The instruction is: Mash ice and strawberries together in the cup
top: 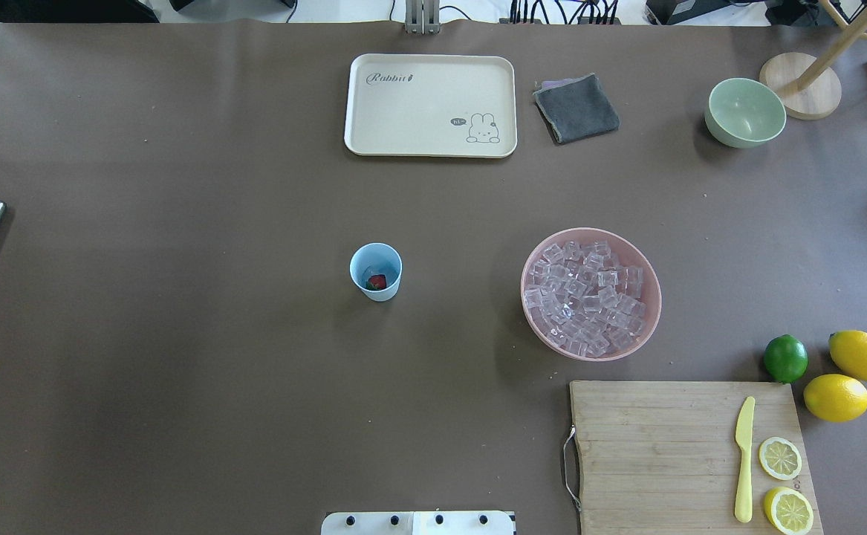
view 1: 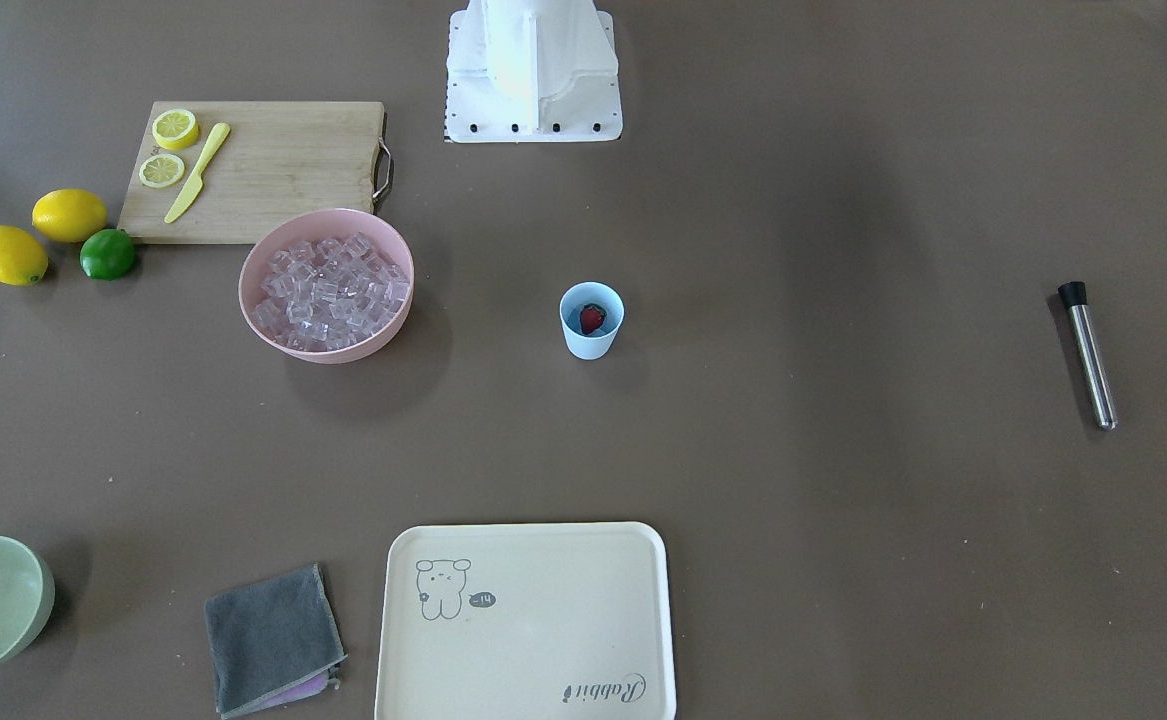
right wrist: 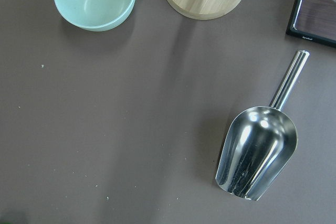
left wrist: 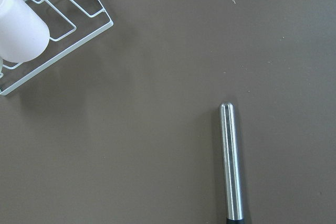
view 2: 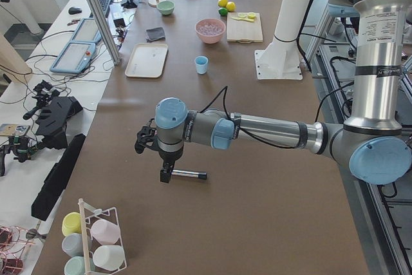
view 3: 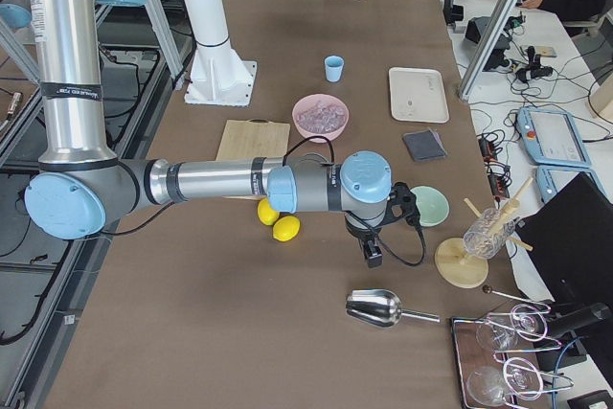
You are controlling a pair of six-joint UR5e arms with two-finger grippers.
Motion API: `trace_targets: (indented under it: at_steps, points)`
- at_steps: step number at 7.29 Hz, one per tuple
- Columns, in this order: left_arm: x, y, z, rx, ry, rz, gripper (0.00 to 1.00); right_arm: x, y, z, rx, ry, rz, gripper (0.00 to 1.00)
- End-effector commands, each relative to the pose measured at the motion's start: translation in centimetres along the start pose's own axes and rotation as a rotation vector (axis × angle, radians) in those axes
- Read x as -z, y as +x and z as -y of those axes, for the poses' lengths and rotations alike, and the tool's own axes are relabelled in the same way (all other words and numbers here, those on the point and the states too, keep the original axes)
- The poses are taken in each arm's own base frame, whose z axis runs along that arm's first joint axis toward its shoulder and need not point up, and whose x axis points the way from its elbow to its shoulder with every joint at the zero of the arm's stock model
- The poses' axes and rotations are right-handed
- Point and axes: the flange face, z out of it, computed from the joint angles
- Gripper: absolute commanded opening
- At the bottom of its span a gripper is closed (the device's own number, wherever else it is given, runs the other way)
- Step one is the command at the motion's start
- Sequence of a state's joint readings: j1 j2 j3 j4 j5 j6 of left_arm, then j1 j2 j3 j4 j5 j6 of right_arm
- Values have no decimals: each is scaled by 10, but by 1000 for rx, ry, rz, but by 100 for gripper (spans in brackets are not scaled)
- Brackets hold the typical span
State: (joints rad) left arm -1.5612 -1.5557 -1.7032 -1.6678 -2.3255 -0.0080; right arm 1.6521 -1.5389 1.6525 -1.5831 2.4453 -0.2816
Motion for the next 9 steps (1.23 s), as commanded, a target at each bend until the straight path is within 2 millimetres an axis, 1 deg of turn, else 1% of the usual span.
trace_targets:
  at_steps: [1, 2, 3, 4, 6, 7, 8, 9]
  points:
    - [0, 0, 7, -13, 7, 0, 99, -1, 1, -1, -8, -3, 1, 100]
    - [4, 5, 10, -27, 21, 0, 99, -1, 2, 1, -8, -2, 0, 100]
    - [6, 6, 9, -38, 41, -2, 99, -3, 4, 0, -13, -6, 2, 100]
    - [3, 3, 9, -30, 32, 0, 99, -4, 4, -2, -12, -7, 0, 100]
    - [-2, -3, -1, -17, 17, 0, 99, -3, 5, -1, -11, -8, -7, 100]
    - [-5, -6, -2, -12, 11, 2, 99, -4, 6, -2, -12, -11, -11, 100]
    - [-8, -9, -2, -9, 5, 0, 99, -7, 10, 0, -19, -17, -11, 100]
    - [-12, -14, 4, 1, -2, 1, 99, -8, 13, 7, -19, -19, -12, 100]
